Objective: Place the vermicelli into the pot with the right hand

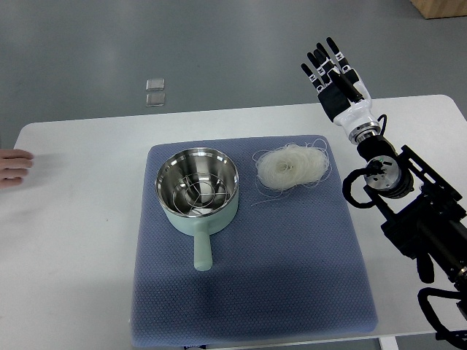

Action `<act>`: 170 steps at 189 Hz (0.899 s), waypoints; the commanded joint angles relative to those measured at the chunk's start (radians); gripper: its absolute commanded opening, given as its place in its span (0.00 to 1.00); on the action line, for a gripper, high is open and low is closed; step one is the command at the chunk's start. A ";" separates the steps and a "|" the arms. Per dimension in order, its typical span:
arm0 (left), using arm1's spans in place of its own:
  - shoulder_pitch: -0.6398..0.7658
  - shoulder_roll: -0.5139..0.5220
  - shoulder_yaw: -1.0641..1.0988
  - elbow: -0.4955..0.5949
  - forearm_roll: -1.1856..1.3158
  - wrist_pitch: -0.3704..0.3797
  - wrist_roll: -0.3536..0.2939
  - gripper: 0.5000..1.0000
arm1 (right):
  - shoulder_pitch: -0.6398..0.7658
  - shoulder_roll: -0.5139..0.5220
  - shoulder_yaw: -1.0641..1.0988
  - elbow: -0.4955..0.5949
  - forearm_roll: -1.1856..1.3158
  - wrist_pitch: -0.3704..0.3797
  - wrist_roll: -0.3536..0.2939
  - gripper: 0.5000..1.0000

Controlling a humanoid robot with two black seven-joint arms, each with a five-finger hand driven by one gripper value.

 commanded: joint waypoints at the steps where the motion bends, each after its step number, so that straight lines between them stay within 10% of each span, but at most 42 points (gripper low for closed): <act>1: -0.001 0.000 0.000 0.000 0.000 0.000 0.000 1.00 | 0.000 0.000 -0.001 0.000 0.000 0.000 0.000 0.85; 73: -0.001 0.000 -0.001 0.000 -0.001 0.000 0.000 1.00 | 0.036 -0.020 -0.033 0.000 -0.038 0.003 -0.011 0.85; 105: -0.001 0.000 -0.001 0.000 -0.001 0.000 0.000 1.00 | 0.174 -0.203 -0.250 0.001 -0.319 0.029 -0.060 0.85; 170: -0.001 0.000 0.000 -0.009 -0.001 -0.002 -0.002 1.00 | 0.751 -0.471 -1.017 0.051 -1.151 0.419 -0.163 0.85</act>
